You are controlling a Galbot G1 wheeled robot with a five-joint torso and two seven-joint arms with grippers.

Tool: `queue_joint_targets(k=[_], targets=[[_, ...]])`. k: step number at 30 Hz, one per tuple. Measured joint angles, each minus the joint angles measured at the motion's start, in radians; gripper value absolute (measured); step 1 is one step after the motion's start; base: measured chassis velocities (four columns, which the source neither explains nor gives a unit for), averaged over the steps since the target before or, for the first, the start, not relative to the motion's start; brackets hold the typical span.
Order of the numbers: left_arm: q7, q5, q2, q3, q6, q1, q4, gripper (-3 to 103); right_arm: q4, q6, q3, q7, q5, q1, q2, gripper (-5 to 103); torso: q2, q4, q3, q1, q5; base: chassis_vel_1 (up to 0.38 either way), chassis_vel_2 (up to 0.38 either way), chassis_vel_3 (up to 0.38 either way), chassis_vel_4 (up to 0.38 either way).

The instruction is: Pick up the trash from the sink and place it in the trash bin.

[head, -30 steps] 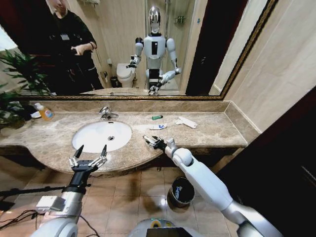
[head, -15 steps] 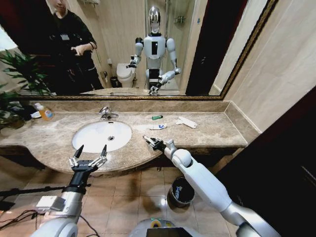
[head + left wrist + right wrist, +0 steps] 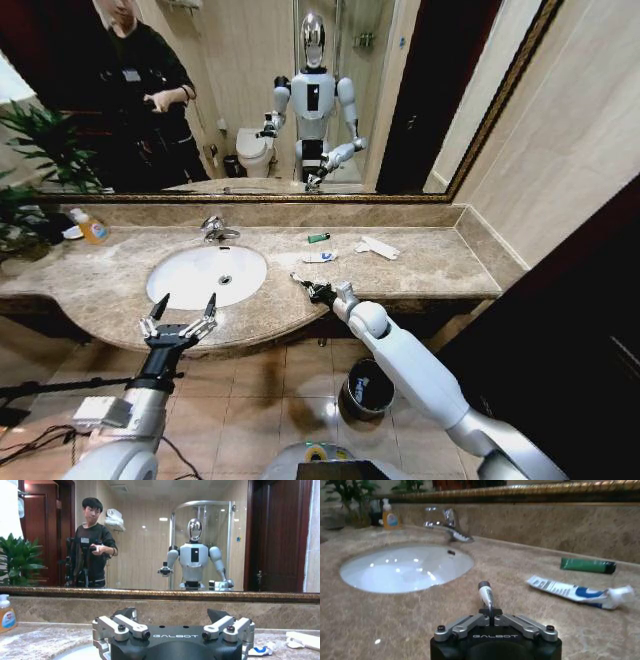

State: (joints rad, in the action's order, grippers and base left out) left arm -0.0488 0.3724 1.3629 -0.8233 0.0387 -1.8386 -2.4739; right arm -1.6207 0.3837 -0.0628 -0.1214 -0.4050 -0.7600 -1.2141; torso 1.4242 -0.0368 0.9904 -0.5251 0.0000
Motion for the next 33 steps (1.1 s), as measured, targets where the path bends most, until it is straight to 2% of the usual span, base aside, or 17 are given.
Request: queue_joint_targets(k=[12, 15, 17, 27, 33], targets=[[0.000, 0.000, 0.000, 0.000, 0.000, 0.000, 0.000, 100, -0.130, -0.065, 0.099, 0.094, -0.022, -0.105, 0.016, 0, 0.000, 0.0000, 0.000, 0.000, 0.0000, 0.000, 0.000, 0.000, 0.000], [0.000, 0.000, 0.000, 0.000, 0.000, 0.000, 0.000, 100, -0.175, -0.101, 0.139, 0.135, -0.023, -0.153, 0.025, 0, 0.000, 0.0000, 0.000, 0.000, 0.0001, 0.000, 0.000, 0.000, 0.000], [0.000, 0.000, 0.000, 0.000, 0.000, 0.000, 0.000, 100, -0.188, -0.105, 0.153, 0.138, -0.023, -0.166, 0.028, 0, 0.000, 0.0000, 0.000, 0.000, 0.0001, 0.000, 0.000, 0.000, 0.000], [0.000, 0.000, 0.000, 0.000, 0.000, 0.000, 0.000, 100, -0.344, -0.142, 0.387, 0.134, -0.028, -0.390, 0.051, 0, 0.000, 0.0002, 0.000, 0.000, 0.0002, 0.000, 0.000, 0.000, 0.000], [0.000, 0.000, 0.000, 0.000, 0.000, 0.000, 0.000, 100, -0.378, -0.145, 0.447, 0.168, -0.049, -0.439, 0.059, 0, 0.000, 0.0000, 0.000, 0.000, 0.0002, 0.000, 0.000, 0.000, 0.000]])
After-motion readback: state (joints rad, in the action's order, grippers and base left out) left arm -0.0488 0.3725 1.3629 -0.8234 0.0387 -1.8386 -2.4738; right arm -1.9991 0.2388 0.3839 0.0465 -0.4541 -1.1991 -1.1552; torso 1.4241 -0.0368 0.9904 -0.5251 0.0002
